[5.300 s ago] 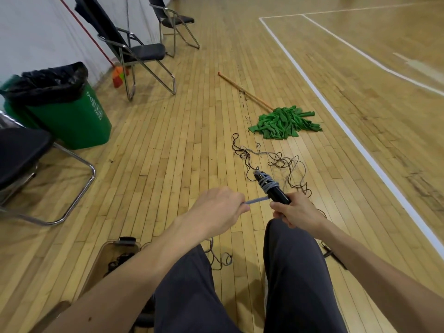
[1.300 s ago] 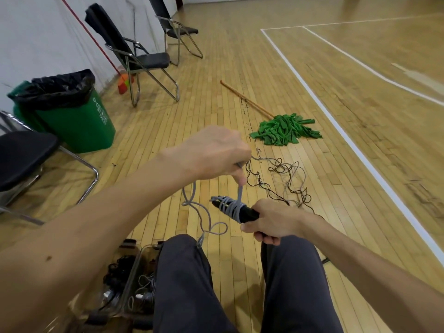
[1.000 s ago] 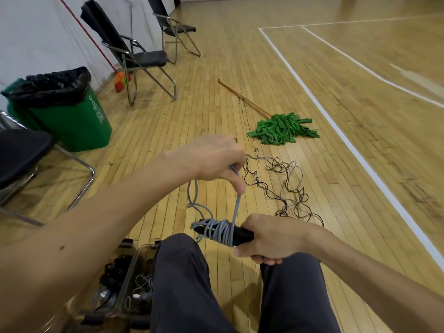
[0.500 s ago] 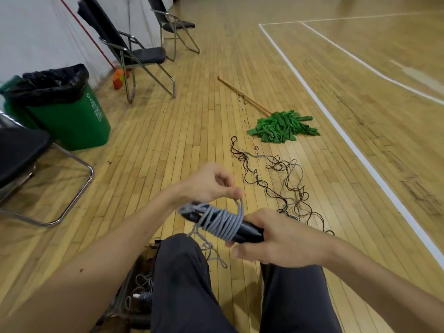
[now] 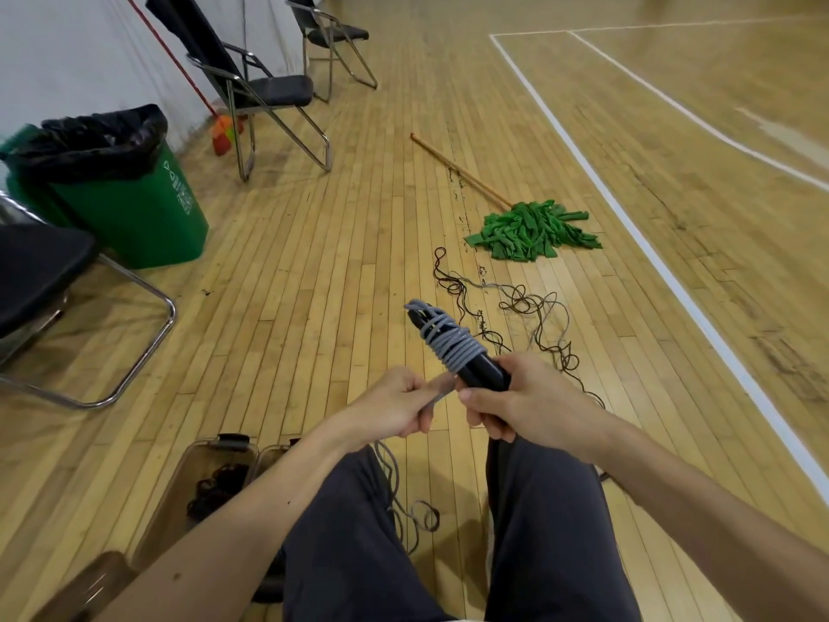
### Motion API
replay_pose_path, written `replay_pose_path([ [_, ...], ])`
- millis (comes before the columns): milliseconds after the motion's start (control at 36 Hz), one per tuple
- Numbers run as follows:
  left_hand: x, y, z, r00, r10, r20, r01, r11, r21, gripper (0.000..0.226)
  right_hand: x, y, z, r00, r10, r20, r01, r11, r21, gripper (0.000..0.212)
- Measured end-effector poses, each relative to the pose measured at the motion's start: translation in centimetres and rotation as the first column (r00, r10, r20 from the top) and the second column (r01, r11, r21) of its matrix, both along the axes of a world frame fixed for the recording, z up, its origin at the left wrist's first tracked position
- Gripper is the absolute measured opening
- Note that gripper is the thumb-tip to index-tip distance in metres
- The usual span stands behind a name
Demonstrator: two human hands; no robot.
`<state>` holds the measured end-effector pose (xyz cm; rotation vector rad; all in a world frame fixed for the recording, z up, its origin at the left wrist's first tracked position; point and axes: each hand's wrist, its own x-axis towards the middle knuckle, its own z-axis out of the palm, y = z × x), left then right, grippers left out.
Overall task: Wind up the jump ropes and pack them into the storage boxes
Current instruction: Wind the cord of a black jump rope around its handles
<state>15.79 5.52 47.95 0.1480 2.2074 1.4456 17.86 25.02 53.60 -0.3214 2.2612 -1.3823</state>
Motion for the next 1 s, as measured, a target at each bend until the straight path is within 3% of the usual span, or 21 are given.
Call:
replay_pose_path([
  [167,0.8,0.1,0.0,0.998,-0.056,-0.026,0.055,0.997,-0.047,0.065,-1.1,0.7,-2.0,0.993,-0.114,0.024,0.112,0.99,0.09,0.006],
  [333,1.2,0.1,0.0,0.993,-0.112,-0.034,0.109,0.991,-0.08,0.049,-1.8,1.0,-3.9,0.986,-0.104,-0.132,0.136,0.956,0.261,0.011],
  [472,1.1,0.0,-0.2,0.986,-0.14,-0.088,0.113,0.959,-0.26,0.038,-2.3,1.3,-5.5,0.974,-0.121,-0.193,0.184,0.916,0.356,0.011],
  [583,1.4,0.2,0.1,0.979,-0.146,-0.142,0.083,0.924,-0.374,0.038,-3.1,2.1,-6.4,0.96,-0.206,-0.188,0.259,0.91,0.323,0.008],
  [667,2.0,1.0,0.5,0.956,-0.204,-0.212,0.075,0.865,-0.496,0.041,-3.5,2.4,-7.3,0.961,-0.226,-0.157,0.267,0.906,0.329,0.01],
  [806,2.4,1.5,1.4,0.866,-0.38,-0.324,0.014,0.666,-0.746,0.032,-4.5,2.8,-8.3,0.961,-0.255,-0.11,0.277,0.899,0.339,0.01],
  [1000,2.3,0.7,3.1,0.778,-0.533,-0.333,-0.024,0.504,-0.863,0.042,-5.2,4.3,-8.4,0.947,-0.321,0.023,0.3,0.908,0.293,0.008],
])
